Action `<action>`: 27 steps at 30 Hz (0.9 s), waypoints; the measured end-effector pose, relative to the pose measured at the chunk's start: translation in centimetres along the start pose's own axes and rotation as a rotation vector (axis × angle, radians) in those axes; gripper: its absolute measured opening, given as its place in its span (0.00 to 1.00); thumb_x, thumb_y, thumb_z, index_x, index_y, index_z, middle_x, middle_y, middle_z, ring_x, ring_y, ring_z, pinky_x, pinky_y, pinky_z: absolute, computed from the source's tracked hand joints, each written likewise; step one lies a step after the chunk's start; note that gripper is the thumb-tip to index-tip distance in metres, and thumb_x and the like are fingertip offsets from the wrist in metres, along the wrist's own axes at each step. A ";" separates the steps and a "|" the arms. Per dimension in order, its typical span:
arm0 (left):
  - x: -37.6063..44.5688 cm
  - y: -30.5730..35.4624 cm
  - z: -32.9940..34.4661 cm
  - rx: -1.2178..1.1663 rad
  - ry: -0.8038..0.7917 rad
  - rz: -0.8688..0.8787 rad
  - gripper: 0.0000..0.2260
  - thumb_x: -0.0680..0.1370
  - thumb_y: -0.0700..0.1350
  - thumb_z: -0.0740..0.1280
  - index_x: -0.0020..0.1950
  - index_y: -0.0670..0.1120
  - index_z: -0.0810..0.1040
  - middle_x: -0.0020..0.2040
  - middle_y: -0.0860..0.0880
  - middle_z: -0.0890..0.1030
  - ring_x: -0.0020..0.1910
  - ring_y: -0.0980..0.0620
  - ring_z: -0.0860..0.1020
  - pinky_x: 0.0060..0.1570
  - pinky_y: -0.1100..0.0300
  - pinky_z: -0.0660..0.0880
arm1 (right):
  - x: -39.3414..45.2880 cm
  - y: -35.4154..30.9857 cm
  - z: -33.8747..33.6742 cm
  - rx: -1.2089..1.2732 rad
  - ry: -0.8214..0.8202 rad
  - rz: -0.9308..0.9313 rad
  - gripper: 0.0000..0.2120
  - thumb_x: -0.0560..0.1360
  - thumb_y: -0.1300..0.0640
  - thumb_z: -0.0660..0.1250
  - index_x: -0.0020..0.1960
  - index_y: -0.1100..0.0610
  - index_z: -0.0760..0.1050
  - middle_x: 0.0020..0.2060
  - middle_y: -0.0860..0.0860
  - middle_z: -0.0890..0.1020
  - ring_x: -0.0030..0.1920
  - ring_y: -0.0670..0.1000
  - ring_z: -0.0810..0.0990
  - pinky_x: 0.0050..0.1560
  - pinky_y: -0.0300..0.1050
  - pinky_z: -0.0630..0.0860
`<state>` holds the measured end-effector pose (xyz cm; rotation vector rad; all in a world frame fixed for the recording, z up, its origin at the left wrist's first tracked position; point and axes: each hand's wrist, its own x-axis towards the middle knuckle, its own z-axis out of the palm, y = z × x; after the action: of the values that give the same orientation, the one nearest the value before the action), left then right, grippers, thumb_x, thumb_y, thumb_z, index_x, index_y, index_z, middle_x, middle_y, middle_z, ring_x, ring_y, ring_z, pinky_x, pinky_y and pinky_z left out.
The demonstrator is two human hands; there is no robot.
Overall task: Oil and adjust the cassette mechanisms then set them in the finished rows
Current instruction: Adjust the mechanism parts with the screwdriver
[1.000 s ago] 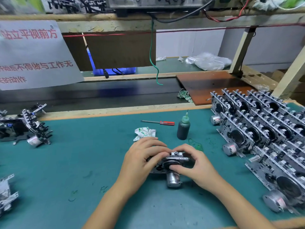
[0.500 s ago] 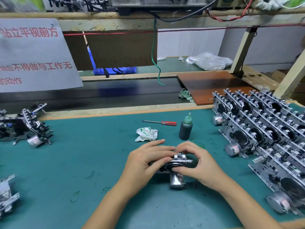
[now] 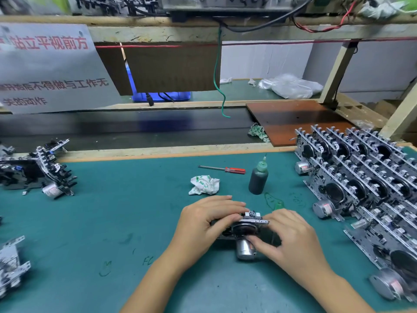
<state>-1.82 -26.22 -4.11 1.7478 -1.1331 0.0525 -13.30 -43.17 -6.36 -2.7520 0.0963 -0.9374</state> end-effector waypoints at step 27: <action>0.1 0.0 -0.1 0.078 -0.017 0.078 0.11 0.77 0.51 0.63 0.53 0.53 0.84 0.53 0.64 0.81 0.59 0.63 0.75 0.61 0.69 0.67 | 2.6 -0.6 -0.4 0.719 -0.281 0.303 0.15 0.62 0.53 0.78 0.47 0.47 0.79 0.51 0.38 0.78 0.57 0.42 0.76 0.60 0.33 0.66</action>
<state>-1.72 -26.23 -4.06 1.7752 -1.2260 0.1320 -11.48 -43.01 -4.40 -2.0887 0.0988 -0.3874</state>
